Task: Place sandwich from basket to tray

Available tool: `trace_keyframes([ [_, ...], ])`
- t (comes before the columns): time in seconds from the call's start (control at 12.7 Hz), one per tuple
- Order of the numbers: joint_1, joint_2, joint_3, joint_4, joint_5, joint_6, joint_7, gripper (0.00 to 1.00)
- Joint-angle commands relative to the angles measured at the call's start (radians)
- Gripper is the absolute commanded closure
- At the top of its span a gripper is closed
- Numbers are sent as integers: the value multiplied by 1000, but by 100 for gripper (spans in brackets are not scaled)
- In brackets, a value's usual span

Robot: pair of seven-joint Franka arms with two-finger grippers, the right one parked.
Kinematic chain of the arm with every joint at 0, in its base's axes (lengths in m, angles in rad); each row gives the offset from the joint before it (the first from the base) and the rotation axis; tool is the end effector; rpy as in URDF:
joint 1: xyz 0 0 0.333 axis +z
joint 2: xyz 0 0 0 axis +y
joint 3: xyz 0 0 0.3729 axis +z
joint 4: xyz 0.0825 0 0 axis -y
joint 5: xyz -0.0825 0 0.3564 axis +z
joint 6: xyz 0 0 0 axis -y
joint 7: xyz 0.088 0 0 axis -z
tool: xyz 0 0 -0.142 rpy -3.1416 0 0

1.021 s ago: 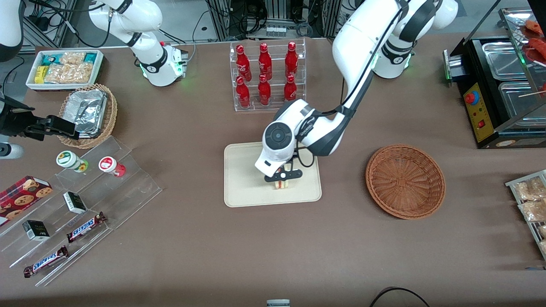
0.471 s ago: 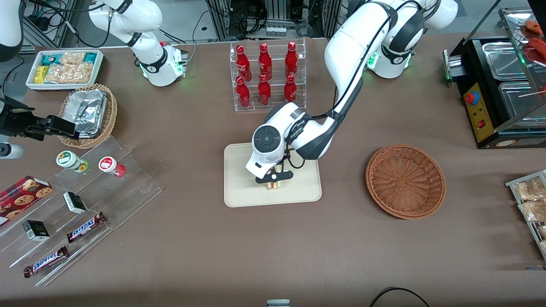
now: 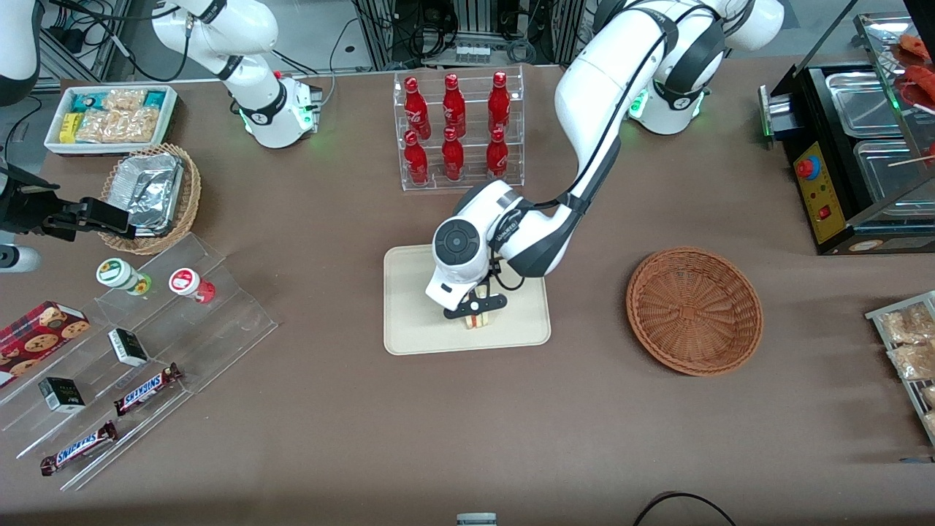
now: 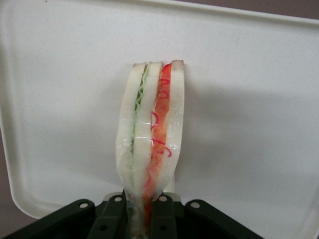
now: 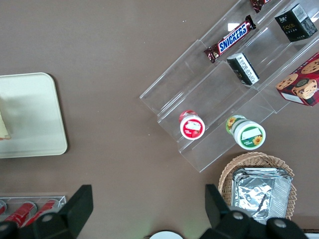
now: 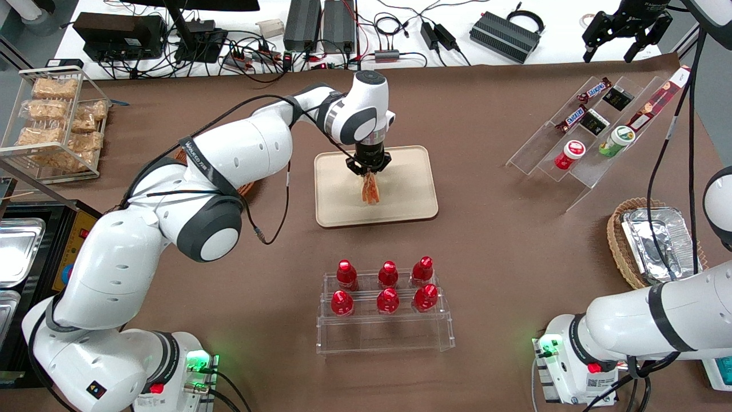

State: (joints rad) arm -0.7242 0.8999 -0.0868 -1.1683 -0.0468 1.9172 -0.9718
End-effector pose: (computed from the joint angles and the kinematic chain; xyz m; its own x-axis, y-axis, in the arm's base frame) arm 0.5352 -0.5422 0.2511 0.9624 0.2084 -0.1743 0.2004 -0.9777 -0.0622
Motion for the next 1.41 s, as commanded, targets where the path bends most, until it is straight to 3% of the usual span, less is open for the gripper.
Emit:
trace_keyframes([
  [0.0,-18,22,9,42,19,2,-39,96],
  [0.08,-18,20,7,42,19,0,-38,35],
  [0.16,-18,19,7,42,19,0,-38,1],
  [0.79,8,-160,9,41,13,-174,-18,0],
  [1.1,80,-259,10,23,25,-317,195,0],
  [1.34,164,-355,6,-106,35,-313,380,0],
])
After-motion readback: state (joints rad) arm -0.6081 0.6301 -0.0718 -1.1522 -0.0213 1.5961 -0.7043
